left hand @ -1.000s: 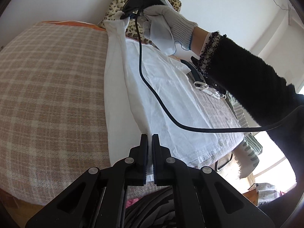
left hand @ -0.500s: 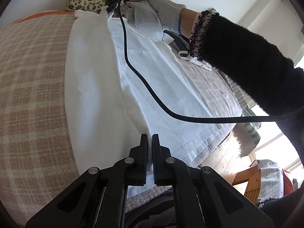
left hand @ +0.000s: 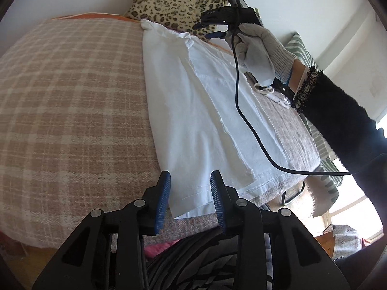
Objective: Fold small clothes
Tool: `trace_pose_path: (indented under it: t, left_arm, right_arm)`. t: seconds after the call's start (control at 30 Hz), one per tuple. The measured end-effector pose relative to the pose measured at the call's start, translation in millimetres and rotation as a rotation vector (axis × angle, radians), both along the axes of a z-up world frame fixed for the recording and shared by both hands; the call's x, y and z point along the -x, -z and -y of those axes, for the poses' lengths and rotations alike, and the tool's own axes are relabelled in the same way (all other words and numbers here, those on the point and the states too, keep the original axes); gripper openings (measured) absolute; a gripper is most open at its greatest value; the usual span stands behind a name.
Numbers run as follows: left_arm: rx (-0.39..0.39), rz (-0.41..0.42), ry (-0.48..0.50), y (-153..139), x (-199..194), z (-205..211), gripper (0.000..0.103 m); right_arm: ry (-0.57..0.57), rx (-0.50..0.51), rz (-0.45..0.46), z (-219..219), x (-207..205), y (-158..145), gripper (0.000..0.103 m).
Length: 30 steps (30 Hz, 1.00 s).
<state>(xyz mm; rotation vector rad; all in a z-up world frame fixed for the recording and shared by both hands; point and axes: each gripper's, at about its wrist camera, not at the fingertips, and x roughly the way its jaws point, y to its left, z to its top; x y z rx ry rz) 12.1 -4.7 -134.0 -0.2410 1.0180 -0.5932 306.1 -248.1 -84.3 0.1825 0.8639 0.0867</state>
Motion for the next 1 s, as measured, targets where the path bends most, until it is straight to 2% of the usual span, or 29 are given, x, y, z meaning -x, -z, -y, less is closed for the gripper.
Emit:
trace_pose_path:
  t: [0.13, 0.27, 0.4, 0.47, 0.6, 0.7, 1.0]
  left_arm:
    - [-0.028, 0.003, -0.006, 3.0, 6.1, 4.1, 0.033]
    - [-0.119, 0.037, 0.006, 1.2, 14.8, 17.7, 0.033]
    - [-0.131, 0.013, -0.016, 7.9, 13.0, 17.4, 0.033]
    - [-0.125, 0.020, -0.019, 7.6, 13.1, 18.0, 0.033]
    - [-0.163, 0.056, 0.007, 7.8, 11.2, 26.5, 0.032]
    - [-0.158, 0.050, 0.019, 10.8, 9.0, 28.0, 0.014]
    - [-0.079, 0.050, 0.012, 14.6, 7.0, 18.6, 0.009]
  right_arm:
    - [-0.021, -0.014, 0.006, -8.7, 1.1, 0.6, 0.050]
    - [-0.047, -0.008, 0.014, -23.5, -15.3, -5.3, 0.050]
    - [-0.078, -0.031, -0.006, -39.7, -32.4, -5.2, 0.051]
    - [-0.095, -0.004, -0.009, -51.6, -35.7, -3.1, 0.053]
    - [-0.130, 0.037, -0.016, -72.4, -46.7, 1.5, 0.056]
    - [-0.126, 0.021, -0.020, -80.6, -60.1, 1.6, 0.056]
    - [-0.124, 0.068, -0.081, -112.7, -102.8, 23.7, 0.056]
